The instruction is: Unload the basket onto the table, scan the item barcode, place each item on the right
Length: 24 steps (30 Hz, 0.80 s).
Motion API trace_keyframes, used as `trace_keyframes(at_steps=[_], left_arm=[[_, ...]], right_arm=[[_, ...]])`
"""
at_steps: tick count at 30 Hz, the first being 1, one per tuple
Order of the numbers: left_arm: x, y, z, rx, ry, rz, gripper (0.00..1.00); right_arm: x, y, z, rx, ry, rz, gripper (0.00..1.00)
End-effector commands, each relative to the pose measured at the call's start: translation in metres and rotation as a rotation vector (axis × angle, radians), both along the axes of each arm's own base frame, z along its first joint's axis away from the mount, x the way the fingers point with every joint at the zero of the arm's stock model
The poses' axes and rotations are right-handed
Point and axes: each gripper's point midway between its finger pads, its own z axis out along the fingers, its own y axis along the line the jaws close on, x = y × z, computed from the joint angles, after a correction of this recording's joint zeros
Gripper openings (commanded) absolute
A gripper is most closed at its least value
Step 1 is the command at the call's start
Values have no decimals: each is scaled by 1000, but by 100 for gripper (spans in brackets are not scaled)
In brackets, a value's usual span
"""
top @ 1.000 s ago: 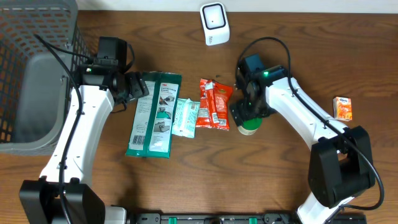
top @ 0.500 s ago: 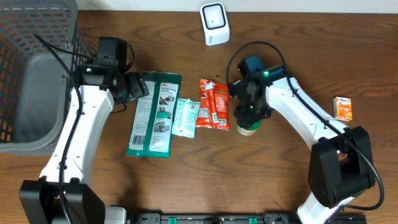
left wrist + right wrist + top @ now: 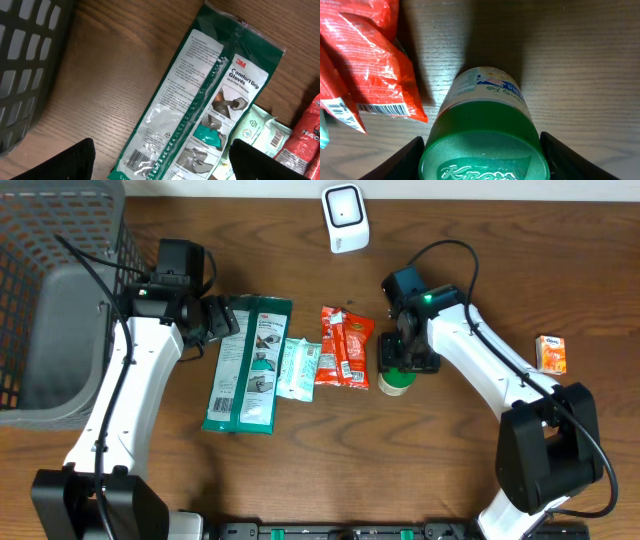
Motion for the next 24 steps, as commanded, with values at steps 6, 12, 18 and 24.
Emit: trace_keyframes(at_steps=[6,12,18,24], left_arm=[[3,3,7,12,-19,4,86],[3,3,7,12,-19,3,86],[3,3,7,12,-19,3,86],[3,3,7,12,-19,3,86]], right_arm=[[5,2,3,5,-27,288,85],[-7,0,3,-7,18,293,74],[-12,-2,3,-9,49,177,63],[-18,14,5,88,83,146,73]])
